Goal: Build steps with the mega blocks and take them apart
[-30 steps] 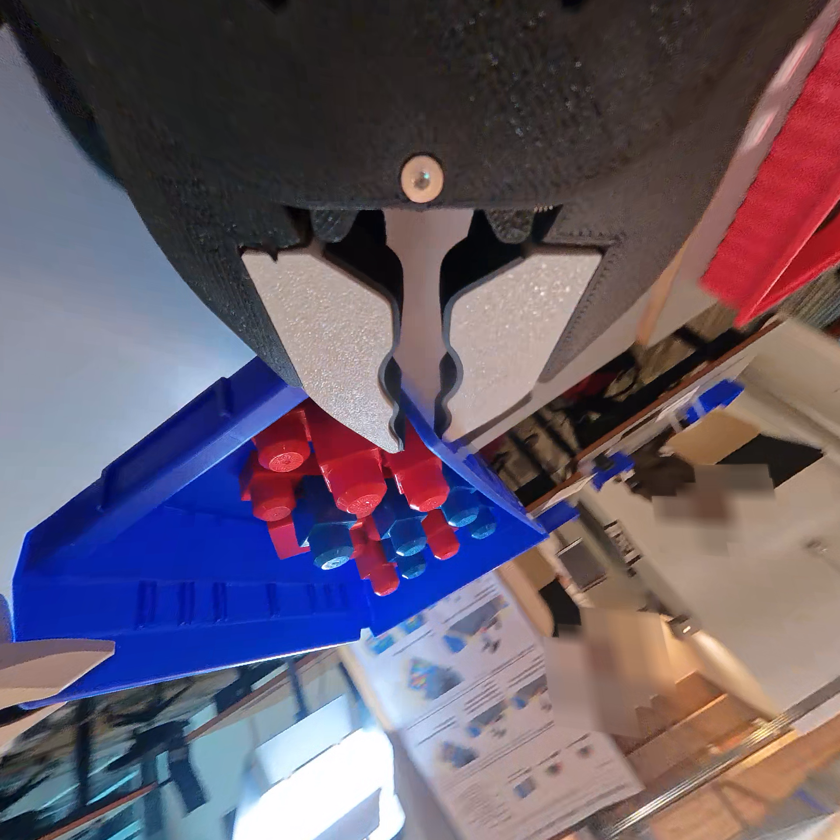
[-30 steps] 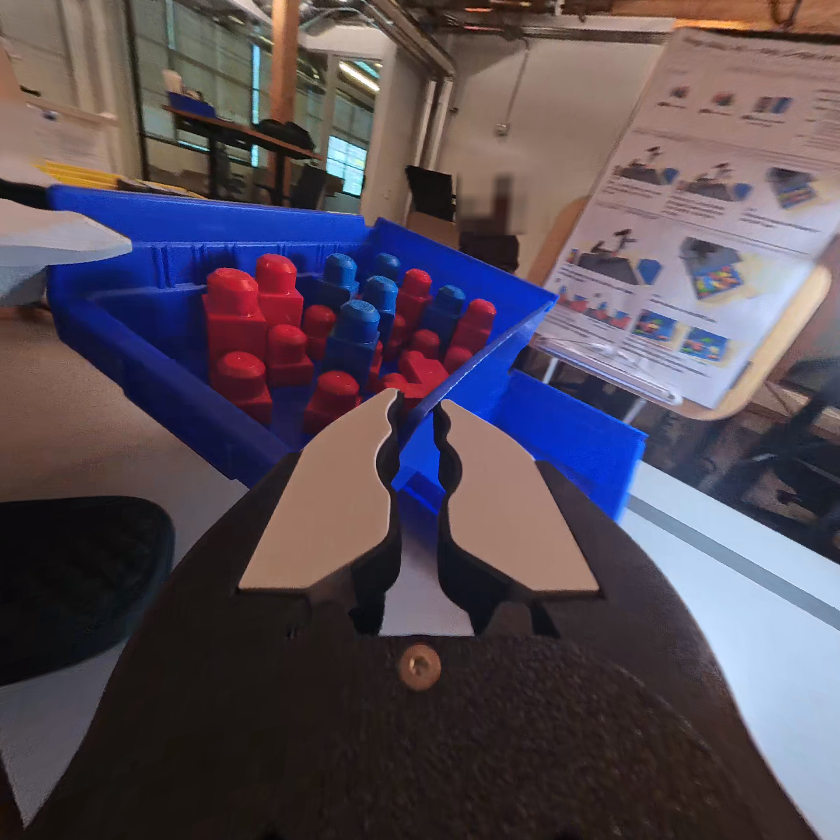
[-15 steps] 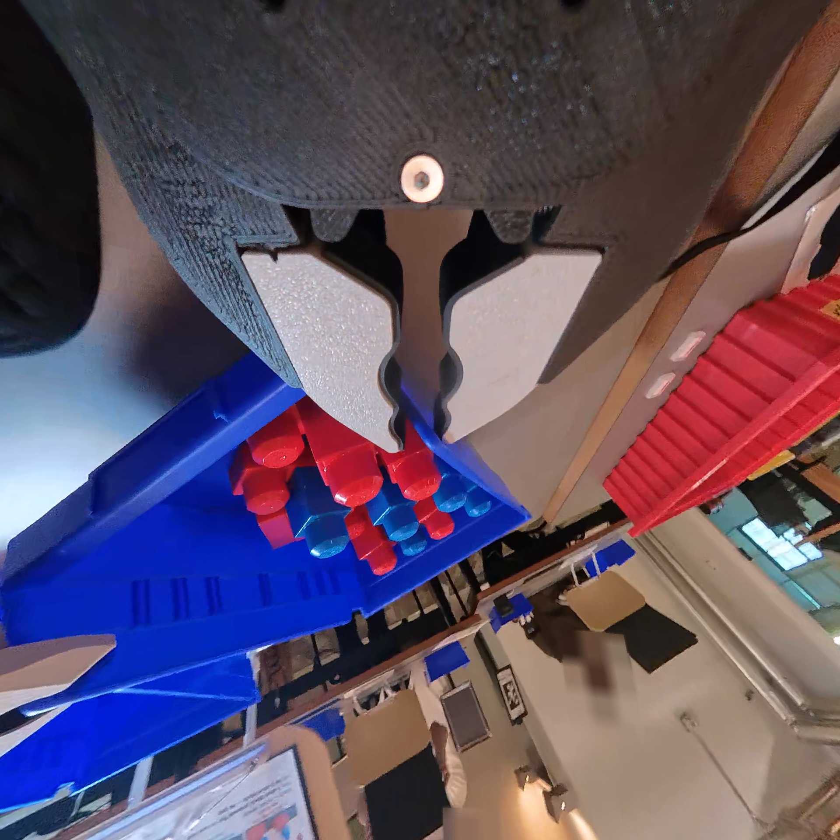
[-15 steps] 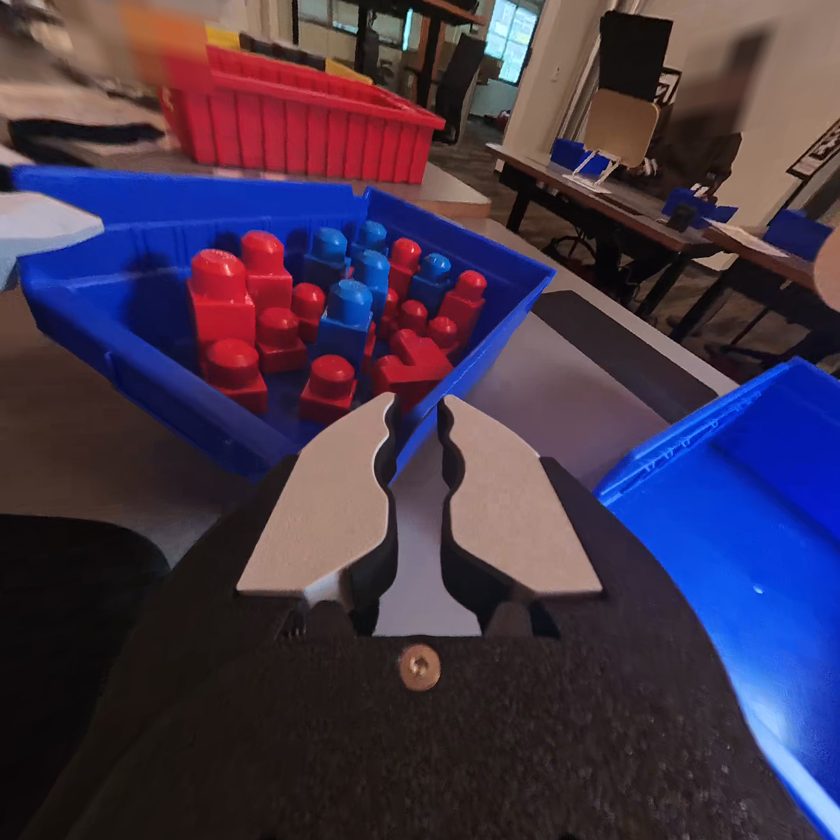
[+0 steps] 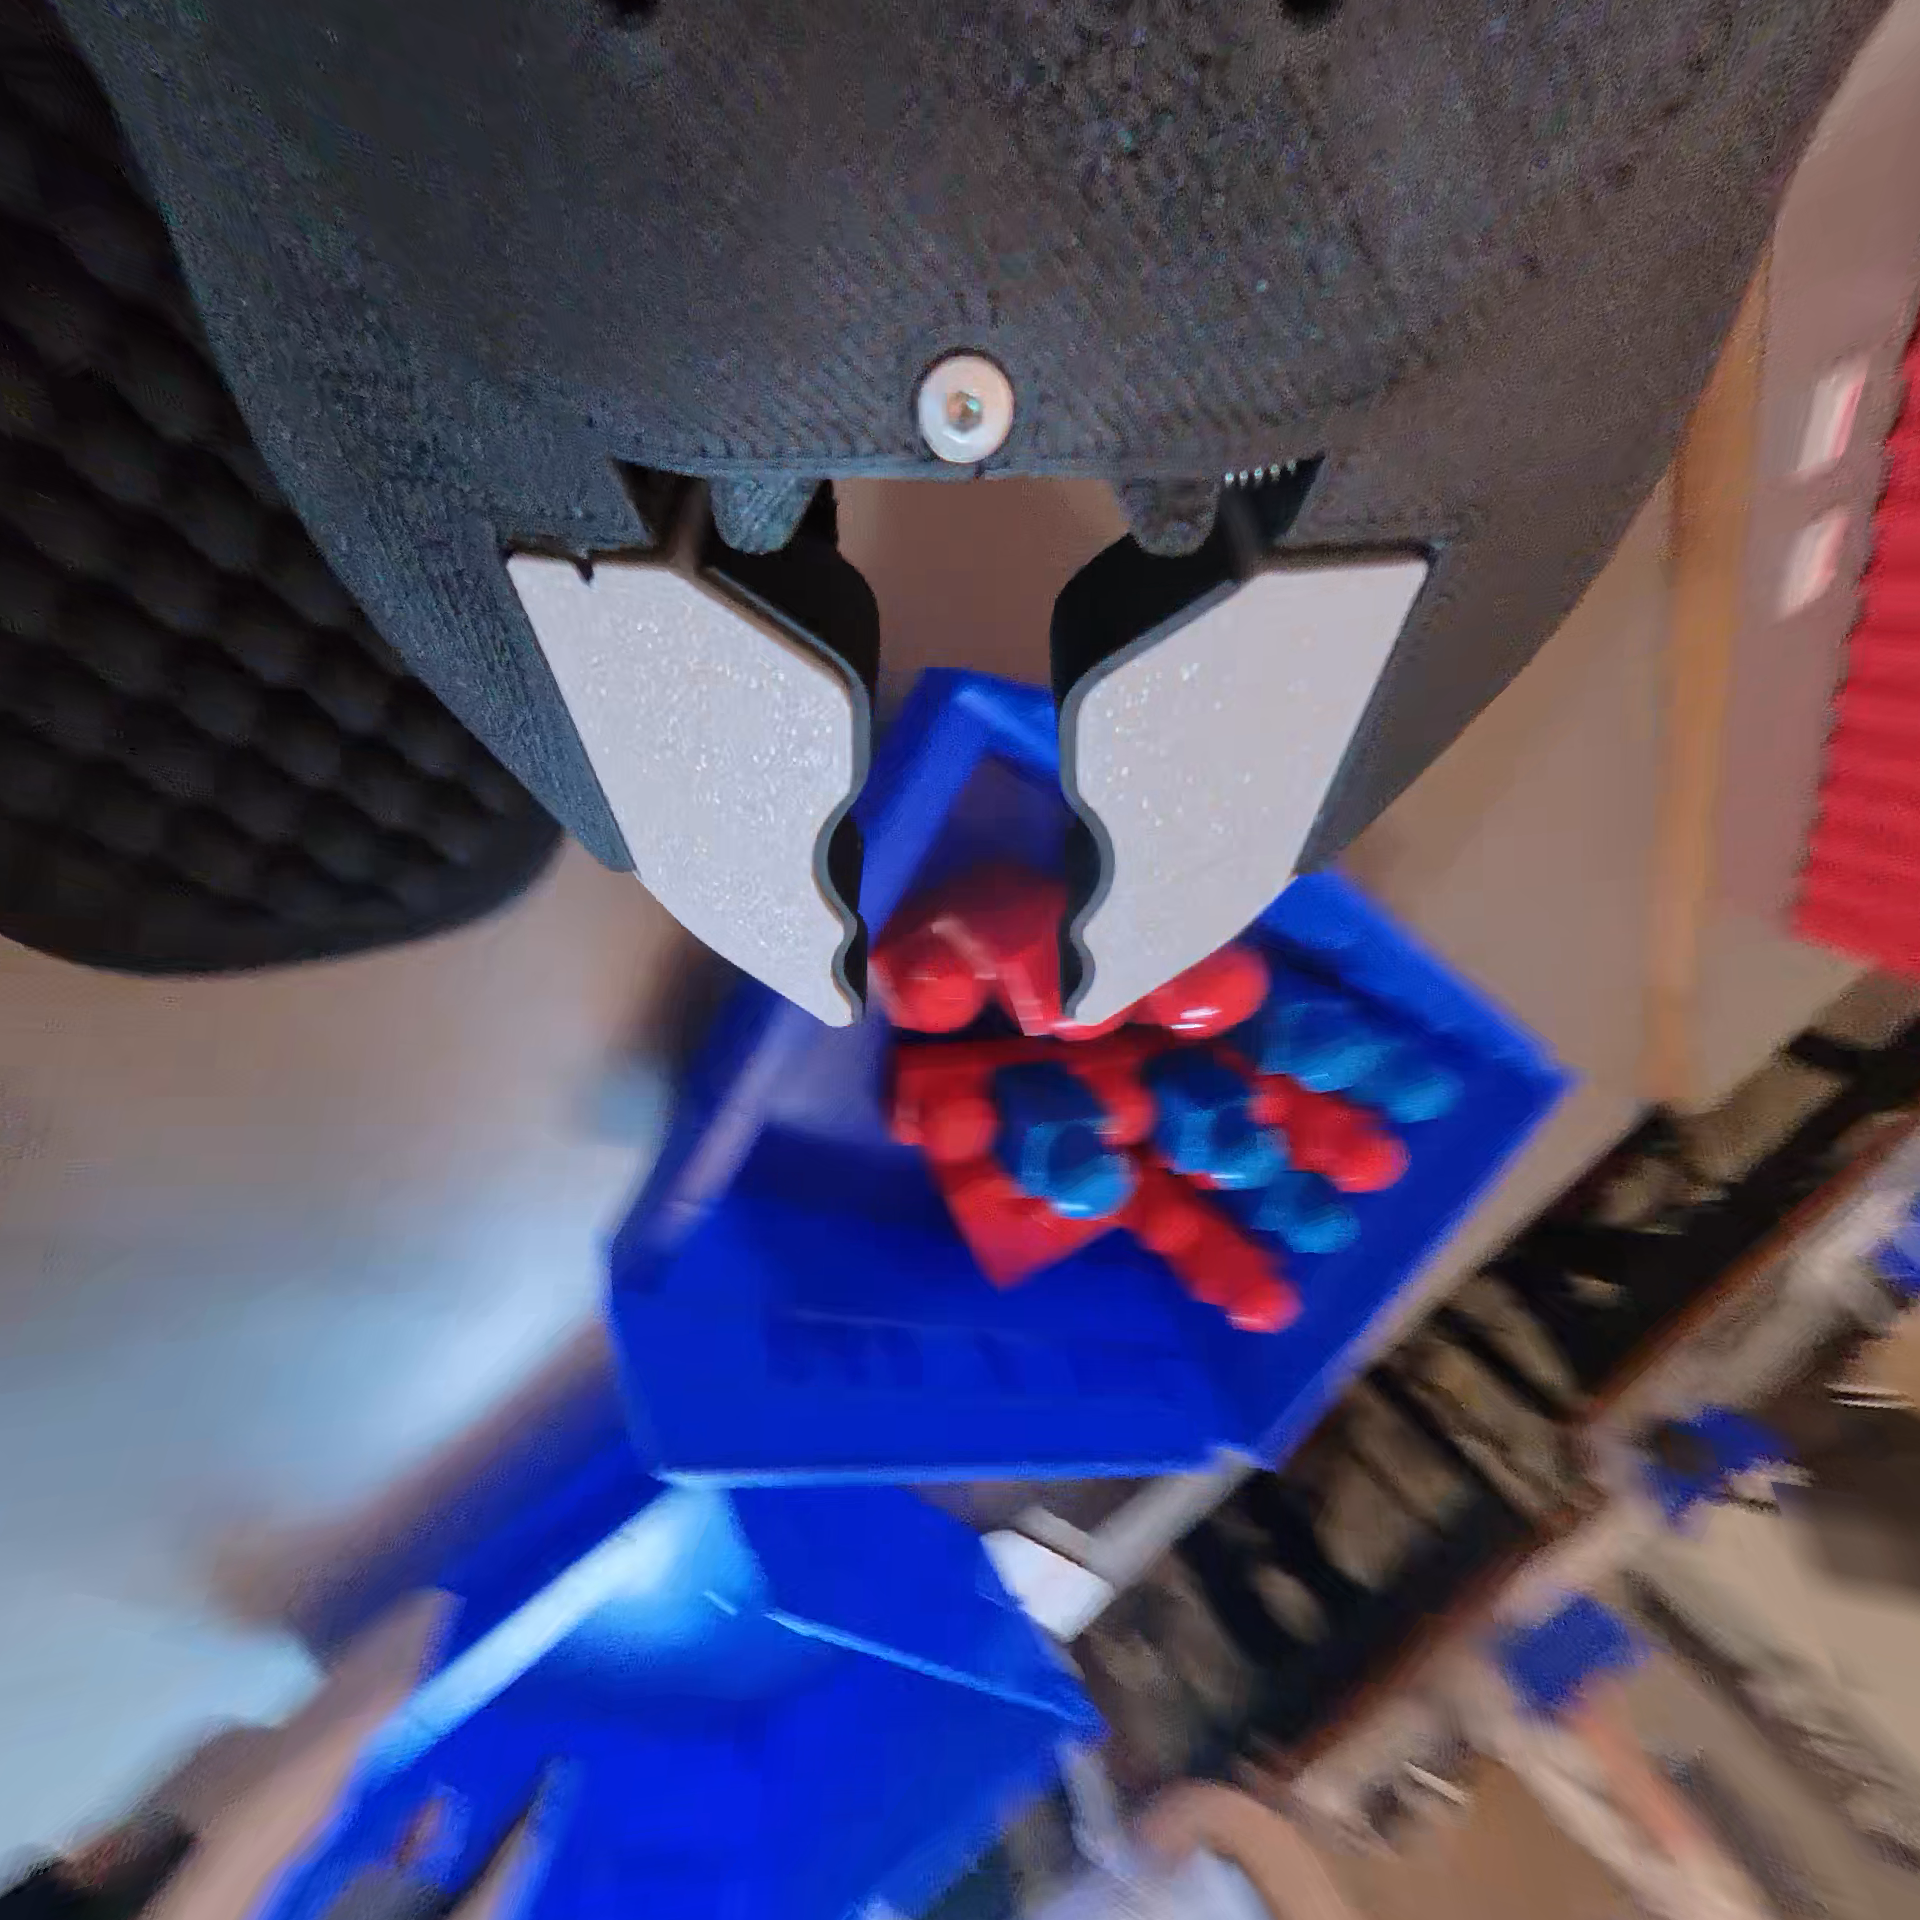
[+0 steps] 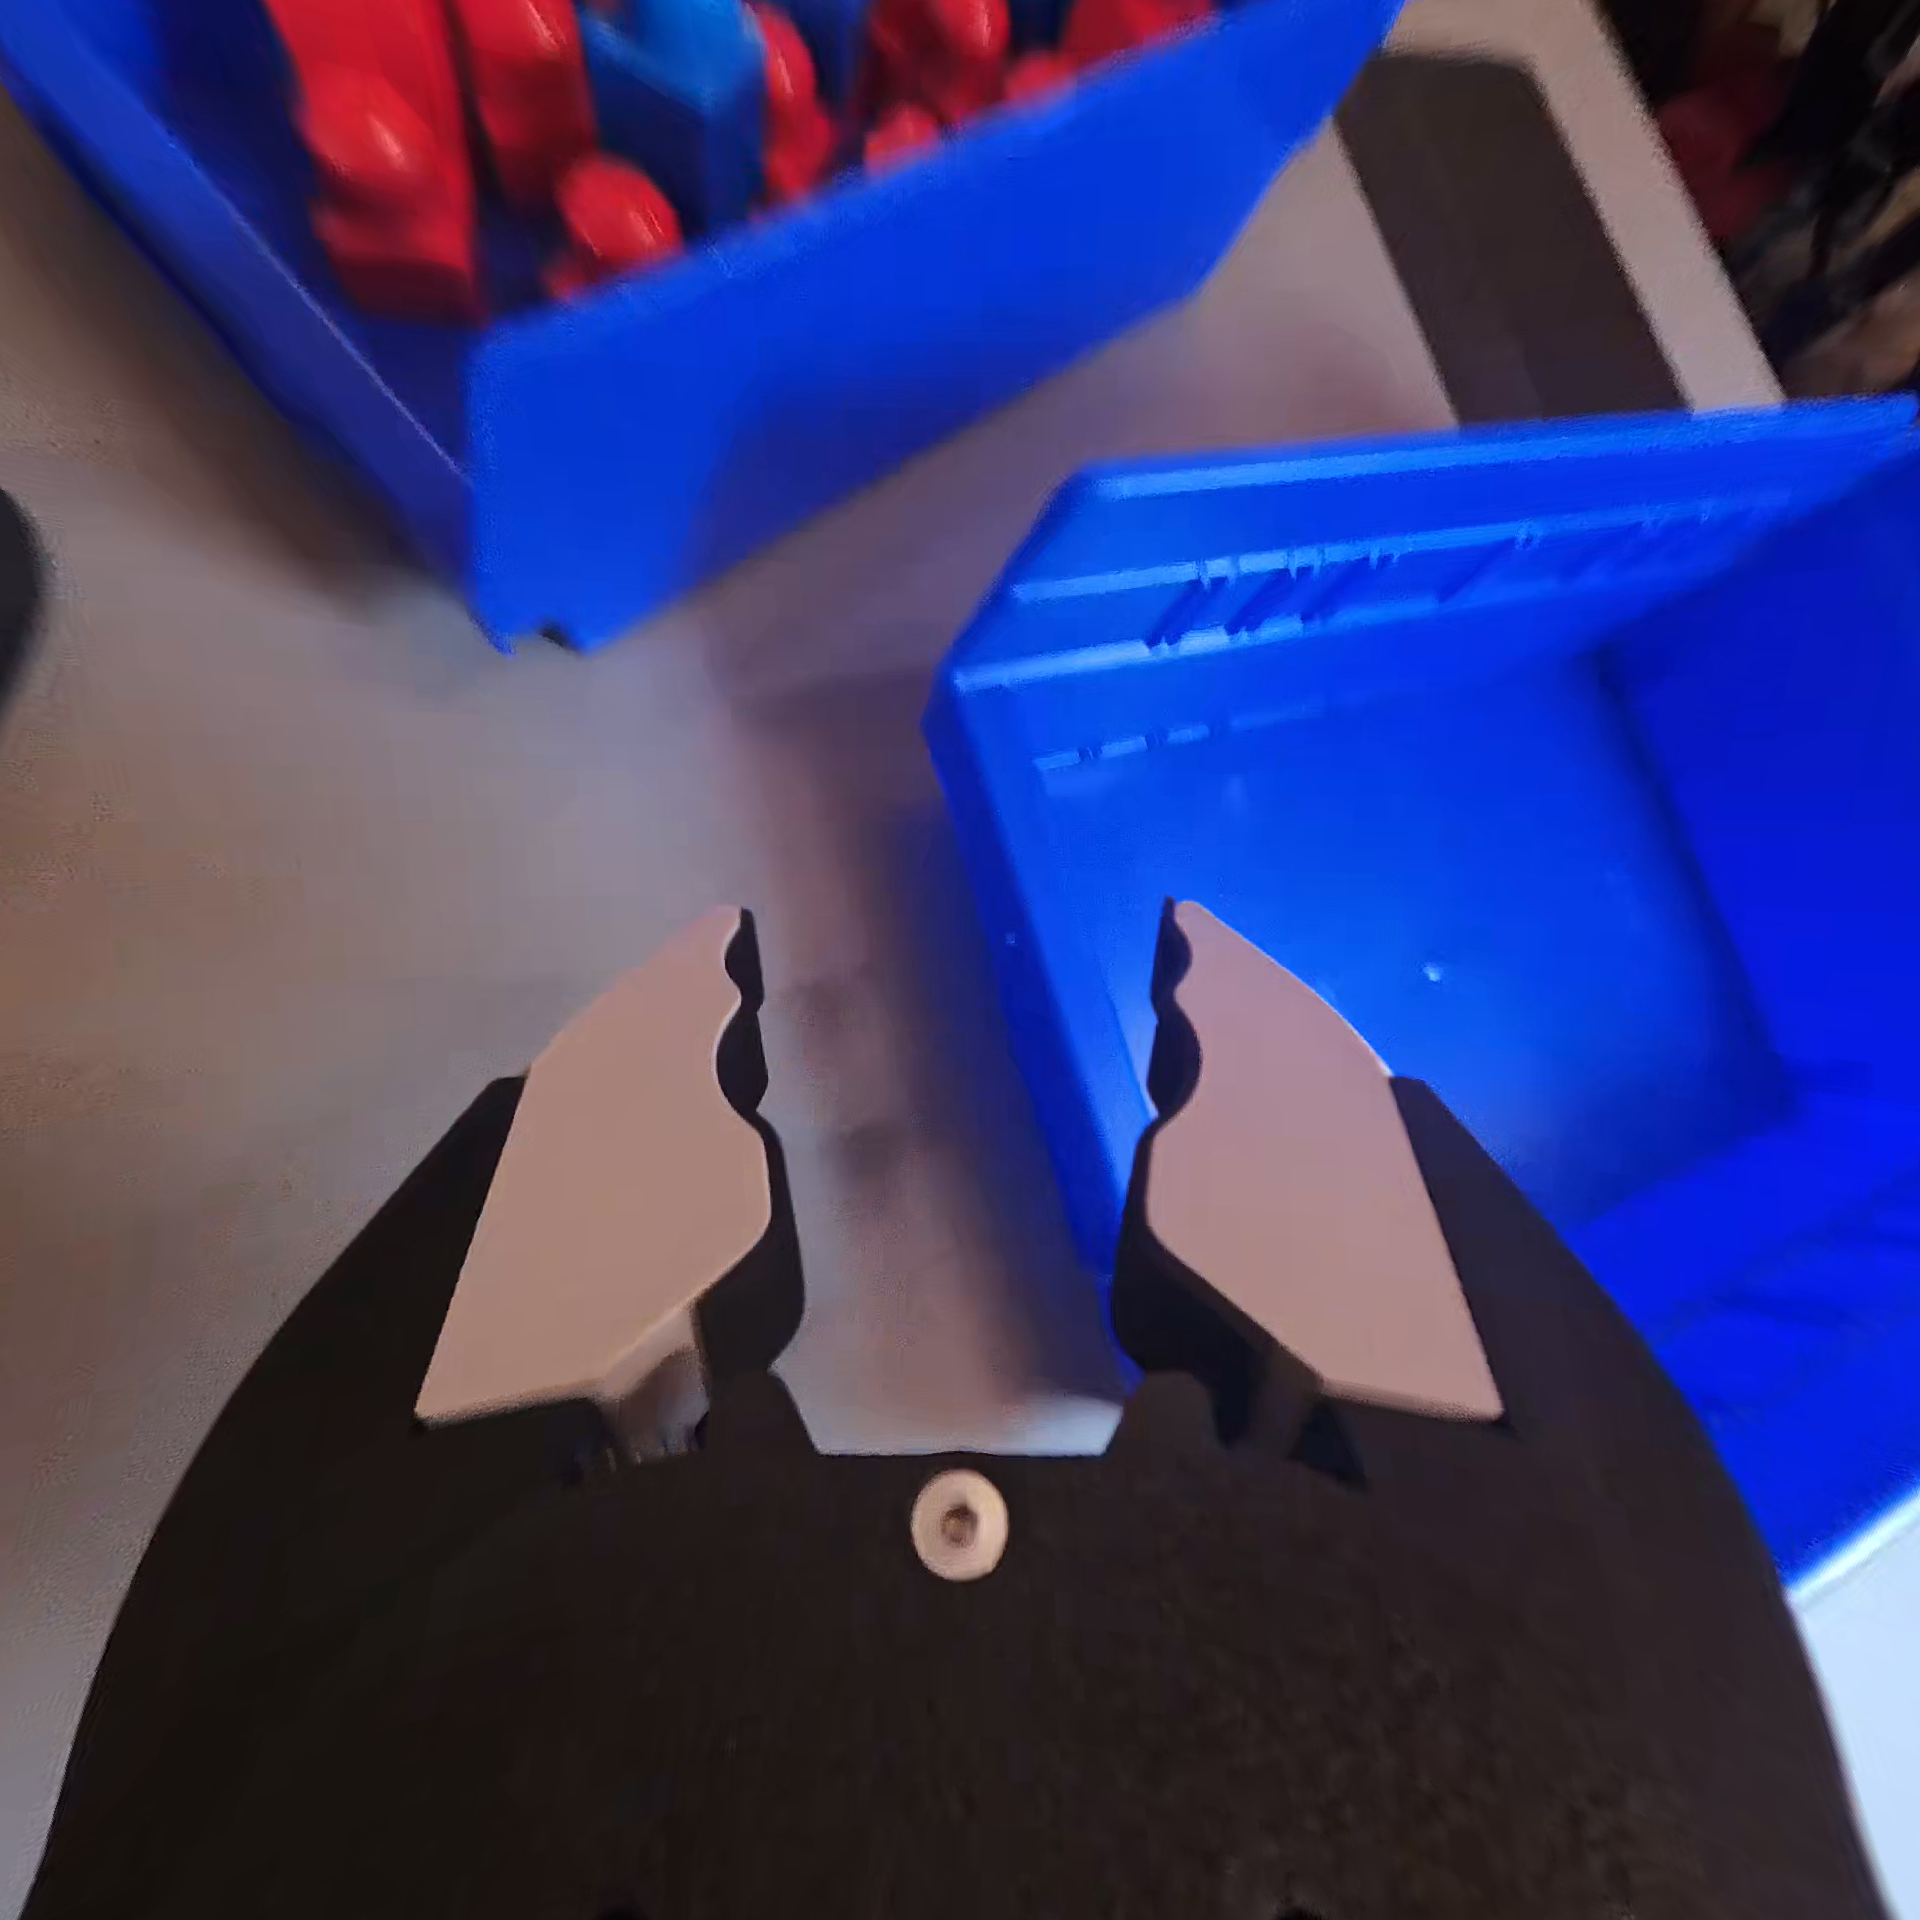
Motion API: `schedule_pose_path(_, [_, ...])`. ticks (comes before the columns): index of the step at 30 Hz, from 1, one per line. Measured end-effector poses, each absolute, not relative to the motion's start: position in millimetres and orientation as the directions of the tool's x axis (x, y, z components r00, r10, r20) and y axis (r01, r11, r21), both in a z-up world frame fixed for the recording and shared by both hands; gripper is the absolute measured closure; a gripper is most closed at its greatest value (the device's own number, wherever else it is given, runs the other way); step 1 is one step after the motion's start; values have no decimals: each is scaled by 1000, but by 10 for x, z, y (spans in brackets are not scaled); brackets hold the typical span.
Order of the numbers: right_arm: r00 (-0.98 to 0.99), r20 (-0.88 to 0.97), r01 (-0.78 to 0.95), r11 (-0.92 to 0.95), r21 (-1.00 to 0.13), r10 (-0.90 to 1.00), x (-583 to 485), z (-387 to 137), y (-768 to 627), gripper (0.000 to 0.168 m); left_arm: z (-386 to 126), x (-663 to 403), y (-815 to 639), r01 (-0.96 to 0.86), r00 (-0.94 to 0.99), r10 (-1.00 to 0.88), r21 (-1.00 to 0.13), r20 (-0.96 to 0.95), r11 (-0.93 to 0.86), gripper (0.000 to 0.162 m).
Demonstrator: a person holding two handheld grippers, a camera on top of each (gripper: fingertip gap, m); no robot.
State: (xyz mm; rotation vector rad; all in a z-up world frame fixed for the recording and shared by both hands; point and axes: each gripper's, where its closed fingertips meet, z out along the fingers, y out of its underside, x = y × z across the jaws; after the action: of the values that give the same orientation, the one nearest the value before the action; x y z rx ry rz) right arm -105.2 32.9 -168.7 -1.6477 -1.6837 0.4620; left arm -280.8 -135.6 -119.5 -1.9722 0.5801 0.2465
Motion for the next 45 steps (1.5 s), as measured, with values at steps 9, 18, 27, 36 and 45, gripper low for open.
schedule_pose_path(9, [27, 530, 884, 227, -408, 847, -630, -2267, 869, 129, -2370, -2514, -830, -812, 575, -668, -230, -471, -537, 129])
schedule_pose_path(18, [97, 528, 941, 95, -324, 844, 425, -2271, 647, 133, -2354, -2473, -468, -838, 545, -641, -325, -540, -439, 131])
schedule_pose_path(27, [210, 598, 936, 17, -351, 773, 1134, -2254, 1158, 134, -2346, -2761, 86, -839, 542, -610, -331, -578, -432, 131])
schedule_pose_path(36, [214, 609, 932, 26, -361, 764, 1330, -2250, 1732, 134, -2345, -3095, 452, -849, 526, -614, -330, -589, -412, 131])
schedule_pose_path(45, [310, 630, 917, -50, -396, 712, 1562, -2225, 1819, 130, -2340, -3271, 610, -856, 513, -593, -324, -620, -403, 130])
